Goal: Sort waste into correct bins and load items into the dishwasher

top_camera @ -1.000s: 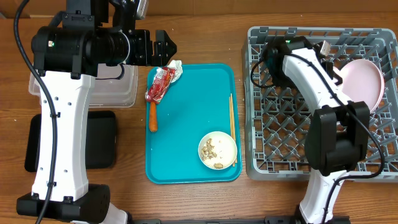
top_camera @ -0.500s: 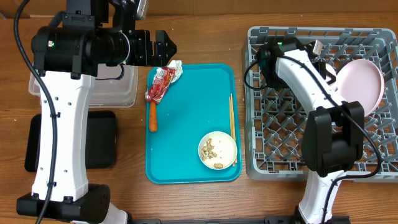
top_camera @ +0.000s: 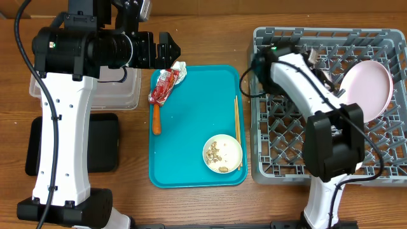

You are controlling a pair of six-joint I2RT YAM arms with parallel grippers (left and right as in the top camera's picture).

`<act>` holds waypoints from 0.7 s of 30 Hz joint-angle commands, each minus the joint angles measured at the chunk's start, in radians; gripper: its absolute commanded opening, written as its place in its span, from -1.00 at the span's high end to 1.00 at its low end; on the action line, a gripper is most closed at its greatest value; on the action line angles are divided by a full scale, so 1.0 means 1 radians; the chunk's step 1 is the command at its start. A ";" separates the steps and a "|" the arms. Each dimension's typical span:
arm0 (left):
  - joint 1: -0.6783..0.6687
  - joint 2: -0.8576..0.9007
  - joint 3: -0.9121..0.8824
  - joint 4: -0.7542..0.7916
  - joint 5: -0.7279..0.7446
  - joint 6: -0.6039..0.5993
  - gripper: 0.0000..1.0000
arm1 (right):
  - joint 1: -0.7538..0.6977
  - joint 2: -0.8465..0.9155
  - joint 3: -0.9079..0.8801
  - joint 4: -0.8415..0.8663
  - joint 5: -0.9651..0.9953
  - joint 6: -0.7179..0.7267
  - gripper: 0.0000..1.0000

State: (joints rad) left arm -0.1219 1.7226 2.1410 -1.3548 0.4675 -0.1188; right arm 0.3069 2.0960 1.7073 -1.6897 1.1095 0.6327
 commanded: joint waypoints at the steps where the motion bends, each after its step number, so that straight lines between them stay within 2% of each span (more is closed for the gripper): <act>1: 0.005 0.007 0.014 0.001 0.005 0.026 -1.00 | 0.032 0.008 -0.005 0.000 -0.037 0.007 0.04; 3: 0.005 0.007 0.014 0.001 0.005 0.026 -1.00 | 0.043 0.008 -0.005 -0.002 -0.038 0.007 -0.09; 6: 0.005 0.007 0.014 0.001 0.005 0.026 -1.00 | 0.048 0.008 -0.004 -0.006 -0.038 0.007 -0.18; 13: 0.005 0.007 0.014 -0.001 0.004 0.026 -1.00 | 0.047 -0.018 0.024 -0.006 -0.058 0.008 -0.20; 21: 0.005 0.007 0.014 0.002 0.004 0.027 -1.00 | 0.047 -0.143 0.246 0.000 -0.193 -0.027 -0.27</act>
State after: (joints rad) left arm -0.1215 1.7226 2.1410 -1.3548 0.4675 -0.1188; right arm 0.3550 2.0655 1.8534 -1.6920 0.9813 0.6243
